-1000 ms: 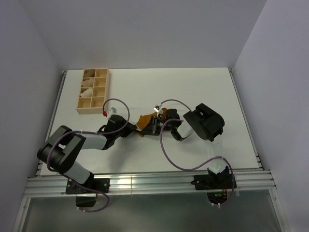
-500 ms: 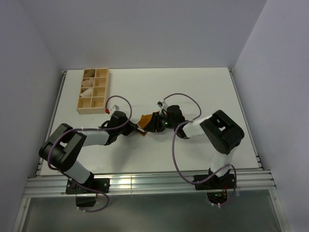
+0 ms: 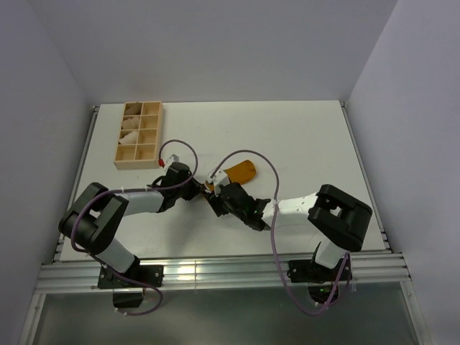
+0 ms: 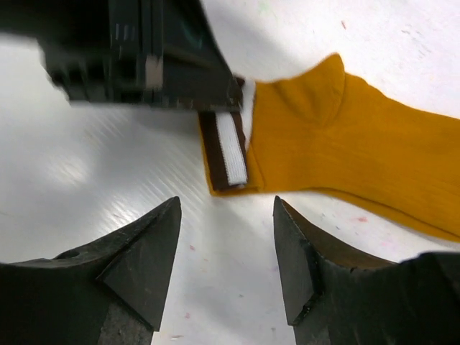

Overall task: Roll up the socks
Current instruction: Roll the sock at the center of the board.

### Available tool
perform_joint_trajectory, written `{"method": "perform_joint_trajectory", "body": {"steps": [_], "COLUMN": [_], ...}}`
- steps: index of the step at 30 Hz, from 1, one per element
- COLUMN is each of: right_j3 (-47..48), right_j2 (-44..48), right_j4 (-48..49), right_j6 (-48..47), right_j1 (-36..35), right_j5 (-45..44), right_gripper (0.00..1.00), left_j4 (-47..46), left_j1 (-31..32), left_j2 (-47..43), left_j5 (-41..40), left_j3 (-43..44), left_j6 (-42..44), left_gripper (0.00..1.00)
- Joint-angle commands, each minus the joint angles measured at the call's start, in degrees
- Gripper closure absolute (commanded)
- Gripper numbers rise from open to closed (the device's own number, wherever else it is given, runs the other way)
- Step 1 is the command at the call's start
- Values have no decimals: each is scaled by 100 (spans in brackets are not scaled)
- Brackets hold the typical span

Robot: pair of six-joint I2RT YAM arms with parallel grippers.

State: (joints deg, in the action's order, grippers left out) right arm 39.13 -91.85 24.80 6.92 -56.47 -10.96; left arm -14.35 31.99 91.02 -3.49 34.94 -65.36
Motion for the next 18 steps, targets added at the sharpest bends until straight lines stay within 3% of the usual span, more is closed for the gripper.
{"method": "perform_joint_trajectory", "body": {"steps": [1, 11, 18], "right_j3": [-11, 252, 446], "right_j2": [-289, -1299, -1713], "right_j4": [200, 1289, 1537], "right_j6": [-1173, -2352, -2687], "right_j1": [-390, -1191, -1253], "right_j5": [-1600, -2911, -2877], "right_gripper": [38, 34, 36], "left_j4": [354, 406, 363], "left_j1": [0, 0, 0], "left_j2": [152, 214, 188], "left_j5": [-117, -47, -21], "left_j3": [136, 189, 136], "left_j6": [208, 235, 208], "left_gripper": [100, 100, 100]}}
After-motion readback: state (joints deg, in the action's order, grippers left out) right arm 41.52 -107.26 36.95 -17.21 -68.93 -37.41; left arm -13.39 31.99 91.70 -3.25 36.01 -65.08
